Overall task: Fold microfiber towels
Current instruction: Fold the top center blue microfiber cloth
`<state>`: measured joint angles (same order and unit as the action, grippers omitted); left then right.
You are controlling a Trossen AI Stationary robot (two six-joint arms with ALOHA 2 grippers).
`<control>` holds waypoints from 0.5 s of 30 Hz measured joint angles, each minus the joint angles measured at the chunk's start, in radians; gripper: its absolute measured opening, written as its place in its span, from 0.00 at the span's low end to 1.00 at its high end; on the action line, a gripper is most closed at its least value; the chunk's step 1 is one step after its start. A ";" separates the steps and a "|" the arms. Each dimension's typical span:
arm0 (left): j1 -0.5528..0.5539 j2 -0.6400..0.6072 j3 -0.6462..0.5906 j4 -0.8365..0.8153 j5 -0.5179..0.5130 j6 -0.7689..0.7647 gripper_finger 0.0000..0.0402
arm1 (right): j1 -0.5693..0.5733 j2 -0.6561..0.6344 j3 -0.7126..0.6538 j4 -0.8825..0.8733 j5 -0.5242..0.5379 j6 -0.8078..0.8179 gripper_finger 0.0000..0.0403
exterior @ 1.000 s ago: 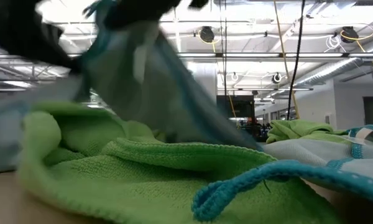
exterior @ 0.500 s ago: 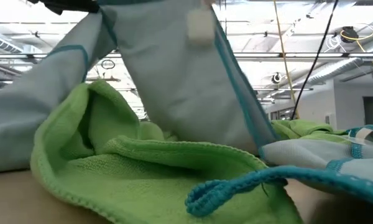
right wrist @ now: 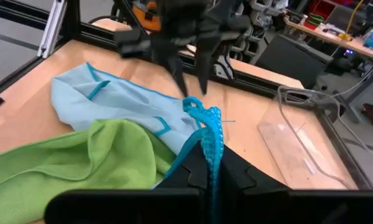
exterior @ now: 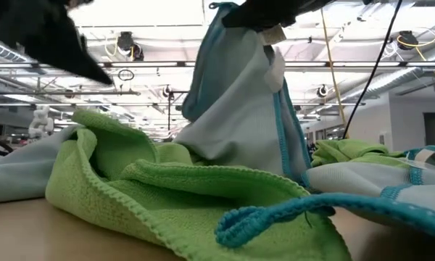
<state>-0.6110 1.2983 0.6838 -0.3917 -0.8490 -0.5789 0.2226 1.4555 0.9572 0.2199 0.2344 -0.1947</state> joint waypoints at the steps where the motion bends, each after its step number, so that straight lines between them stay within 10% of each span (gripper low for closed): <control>1: 0.005 0.026 -0.013 0.006 0.012 -0.030 0.32 | 0.001 0.000 0.000 0.000 0.000 0.000 0.00; 15: -0.001 0.200 -0.193 0.075 0.321 -0.467 0.35 | 0.029 0.000 0.000 -0.013 0.000 0.027 0.00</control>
<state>-0.6118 1.4986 0.4909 -0.3170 -0.5283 -1.0455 0.2516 1.4559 0.9569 0.2068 0.2344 -0.1681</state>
